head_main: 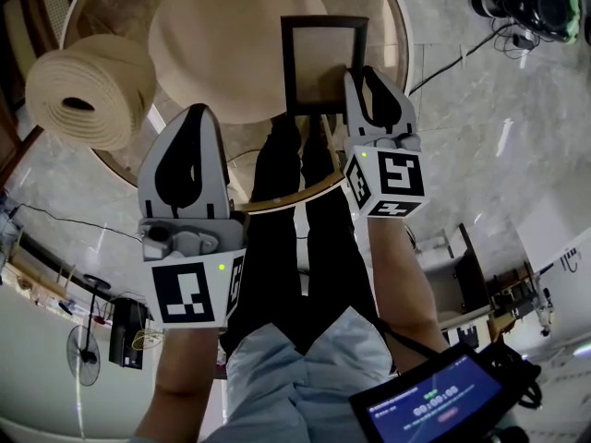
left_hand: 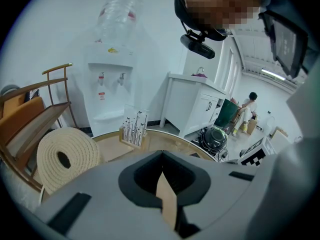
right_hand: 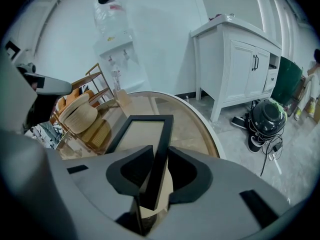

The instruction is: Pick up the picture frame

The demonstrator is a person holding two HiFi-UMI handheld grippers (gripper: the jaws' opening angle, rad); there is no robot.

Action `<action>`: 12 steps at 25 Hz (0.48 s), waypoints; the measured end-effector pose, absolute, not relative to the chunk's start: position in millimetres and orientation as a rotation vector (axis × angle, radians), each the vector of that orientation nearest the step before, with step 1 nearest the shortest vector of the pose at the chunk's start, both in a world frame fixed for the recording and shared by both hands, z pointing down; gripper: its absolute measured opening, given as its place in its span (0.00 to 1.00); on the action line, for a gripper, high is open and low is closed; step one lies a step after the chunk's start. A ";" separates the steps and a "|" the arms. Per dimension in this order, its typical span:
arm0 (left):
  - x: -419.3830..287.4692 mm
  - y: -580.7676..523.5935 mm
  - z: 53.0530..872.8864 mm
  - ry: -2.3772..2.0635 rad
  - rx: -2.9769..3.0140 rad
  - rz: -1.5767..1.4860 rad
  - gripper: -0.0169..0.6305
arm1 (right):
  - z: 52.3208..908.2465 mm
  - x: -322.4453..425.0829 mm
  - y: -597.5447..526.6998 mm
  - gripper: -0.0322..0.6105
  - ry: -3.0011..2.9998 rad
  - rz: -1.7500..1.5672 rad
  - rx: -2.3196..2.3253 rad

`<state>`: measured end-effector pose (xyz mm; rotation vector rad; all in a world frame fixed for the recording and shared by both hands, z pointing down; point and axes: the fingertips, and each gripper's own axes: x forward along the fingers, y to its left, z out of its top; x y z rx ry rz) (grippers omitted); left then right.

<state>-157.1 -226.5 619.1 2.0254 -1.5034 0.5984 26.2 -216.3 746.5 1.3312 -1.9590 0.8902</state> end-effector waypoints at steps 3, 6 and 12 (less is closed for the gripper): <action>-157.4 -226.6 616.8 -1.508 2.026 0.596 0.04 | 746.8 27.5 -216.8 0.21 -1.951 0.909 1.338; -158.0 -227.6 614.9 -1.516 2.028 0.593 0.04 | 748.4 28.5 -217.3 0.19 -1.940 0.912 1.339; -157.3 -230.6 601.2 -1.532 2.044 0.582 0.04 | 738.9 29.8 -224.2 0.17 -1.943 0.861 1.354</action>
